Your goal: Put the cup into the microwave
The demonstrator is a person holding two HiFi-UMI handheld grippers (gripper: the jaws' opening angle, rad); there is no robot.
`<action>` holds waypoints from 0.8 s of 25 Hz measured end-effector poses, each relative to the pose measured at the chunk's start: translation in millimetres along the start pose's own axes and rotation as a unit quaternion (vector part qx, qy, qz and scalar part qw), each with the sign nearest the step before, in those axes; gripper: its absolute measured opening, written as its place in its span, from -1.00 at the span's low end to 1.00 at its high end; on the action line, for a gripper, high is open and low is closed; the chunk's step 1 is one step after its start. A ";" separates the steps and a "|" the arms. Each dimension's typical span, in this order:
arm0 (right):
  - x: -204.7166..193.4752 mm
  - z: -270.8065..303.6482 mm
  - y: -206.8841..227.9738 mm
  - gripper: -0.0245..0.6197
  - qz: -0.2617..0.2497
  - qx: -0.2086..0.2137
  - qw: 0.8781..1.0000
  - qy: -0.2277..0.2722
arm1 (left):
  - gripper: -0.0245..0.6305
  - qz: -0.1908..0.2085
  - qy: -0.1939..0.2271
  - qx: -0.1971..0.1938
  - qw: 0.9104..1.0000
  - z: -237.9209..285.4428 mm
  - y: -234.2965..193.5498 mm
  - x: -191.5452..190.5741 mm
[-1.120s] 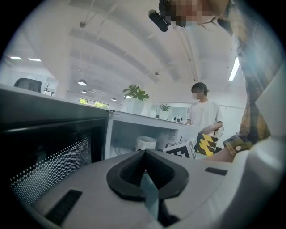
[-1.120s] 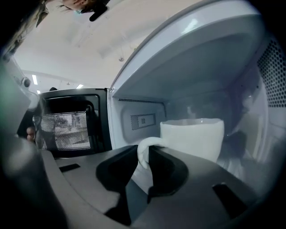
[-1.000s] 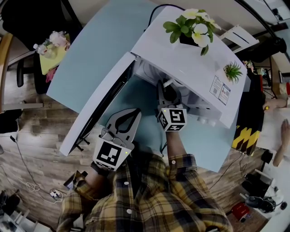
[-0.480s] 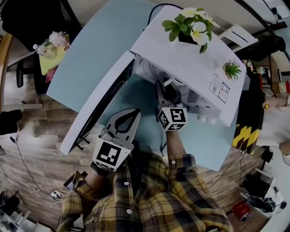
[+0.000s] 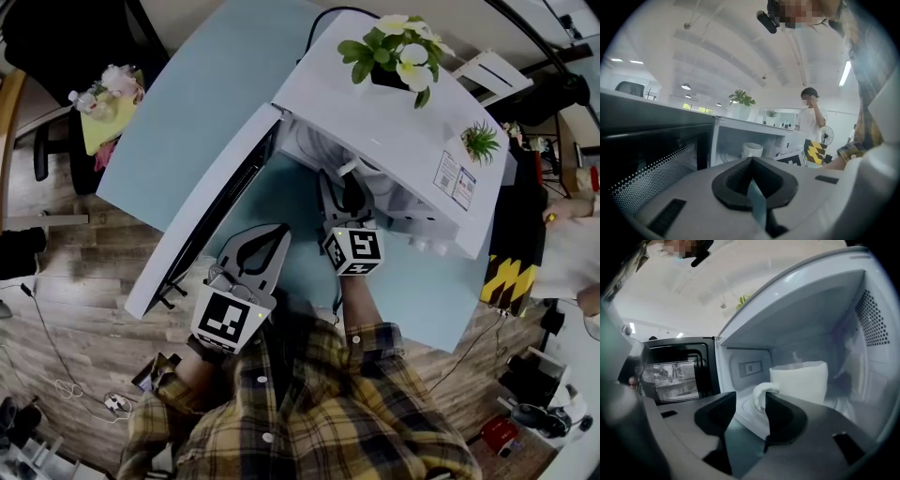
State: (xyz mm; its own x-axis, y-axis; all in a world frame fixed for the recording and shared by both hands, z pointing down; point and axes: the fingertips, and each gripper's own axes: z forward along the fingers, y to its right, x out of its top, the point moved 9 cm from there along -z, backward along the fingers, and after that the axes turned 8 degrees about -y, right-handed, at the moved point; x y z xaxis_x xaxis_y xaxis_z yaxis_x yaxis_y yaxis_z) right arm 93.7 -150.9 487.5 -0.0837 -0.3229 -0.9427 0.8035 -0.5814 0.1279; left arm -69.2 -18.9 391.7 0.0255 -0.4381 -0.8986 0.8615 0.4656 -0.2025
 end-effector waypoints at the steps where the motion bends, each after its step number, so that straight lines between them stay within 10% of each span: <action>1: 0.4 -0.9 -0.2 -0.37 0.000 0.000 1.000 0.000 | -0.95 -0.001 0.001 0.001 1.000 -0.5 -0.4 -0.2; 20: 15.1 -41.8 -2.1 -0.36 0.030 0.011 0.999 -0.012 | -0.95 0.010 0.027 0.014 0.999 -17.9 -4.4 12.4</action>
State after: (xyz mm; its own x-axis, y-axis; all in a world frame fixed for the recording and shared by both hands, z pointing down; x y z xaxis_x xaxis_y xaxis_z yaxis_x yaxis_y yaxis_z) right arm 115.4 -123.3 460.1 -0.0510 -0.3758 -0.9253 0.7939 -0.5773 0.1907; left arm -81.7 -12.5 374.5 0.0159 -0.3868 -0.9220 0.8748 0.4519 -0.1744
